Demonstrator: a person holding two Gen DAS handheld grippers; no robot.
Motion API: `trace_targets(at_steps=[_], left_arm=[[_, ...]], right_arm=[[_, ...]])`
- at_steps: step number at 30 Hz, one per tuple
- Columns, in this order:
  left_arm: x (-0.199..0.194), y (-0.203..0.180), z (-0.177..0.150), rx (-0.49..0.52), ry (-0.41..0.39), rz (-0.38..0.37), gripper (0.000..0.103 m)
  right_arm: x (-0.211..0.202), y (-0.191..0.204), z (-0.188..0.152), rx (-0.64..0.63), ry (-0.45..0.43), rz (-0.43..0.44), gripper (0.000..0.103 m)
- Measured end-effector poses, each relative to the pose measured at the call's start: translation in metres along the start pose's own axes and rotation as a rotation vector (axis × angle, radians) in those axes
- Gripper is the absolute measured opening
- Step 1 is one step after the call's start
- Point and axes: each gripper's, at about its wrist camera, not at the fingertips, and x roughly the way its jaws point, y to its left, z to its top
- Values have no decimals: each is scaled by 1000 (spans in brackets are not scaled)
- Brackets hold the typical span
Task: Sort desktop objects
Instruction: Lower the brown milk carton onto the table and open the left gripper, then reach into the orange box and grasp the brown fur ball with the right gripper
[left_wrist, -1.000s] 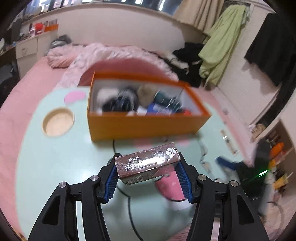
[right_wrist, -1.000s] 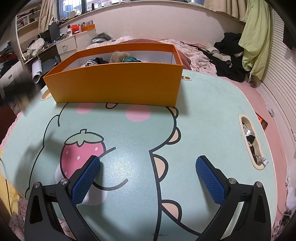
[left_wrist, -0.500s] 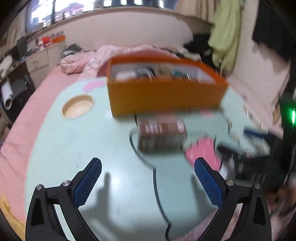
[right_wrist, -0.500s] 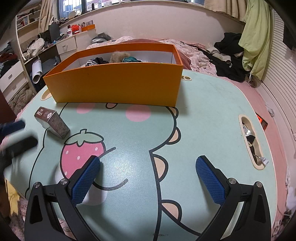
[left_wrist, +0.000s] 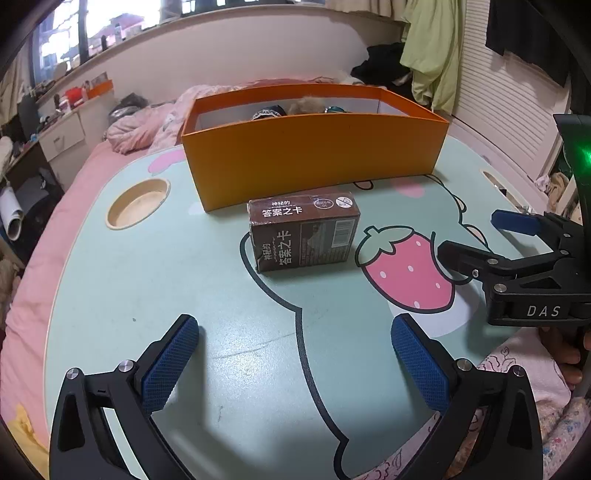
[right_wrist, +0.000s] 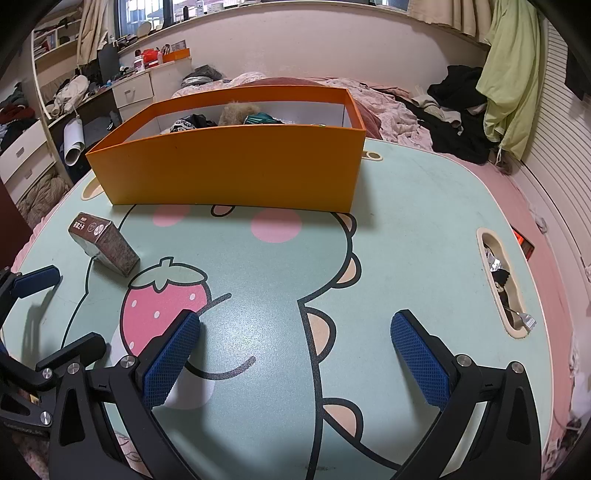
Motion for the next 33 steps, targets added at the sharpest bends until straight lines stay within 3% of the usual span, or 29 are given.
trace_targets(at_steps=[6,11,16,20,23,26,30,31,33], left_arm=[[0,0,0,-2,0,0,103],[0,0,0,-3,0,1,103],[0,1,0,-3,-1,1,103],[0,0,0,-3,-1,1,103],[0,-2,1,-5,-1,2,103],[1,-2,1,-6,-1,3,103],[1,-3,1,-7,-1,4,103],[1,-3,1,-7,-1,4,103],[1,-3,1,-8,-1,4,103]], right_arm=[[-1,1,5,-17,7,22,102],[-35,8,30,-31,-87,96,84],[-52,21,111,-77,-157,197,52],[0,31,175,-63,-44,268,52],[41,39,197,-43,22,229,52],[72,48,201,-70,106,243,52],[100,56,200,-99,163,157,50],[107,54,200,-89,189,160,41],[112,49,199,-60,234,213,34]])
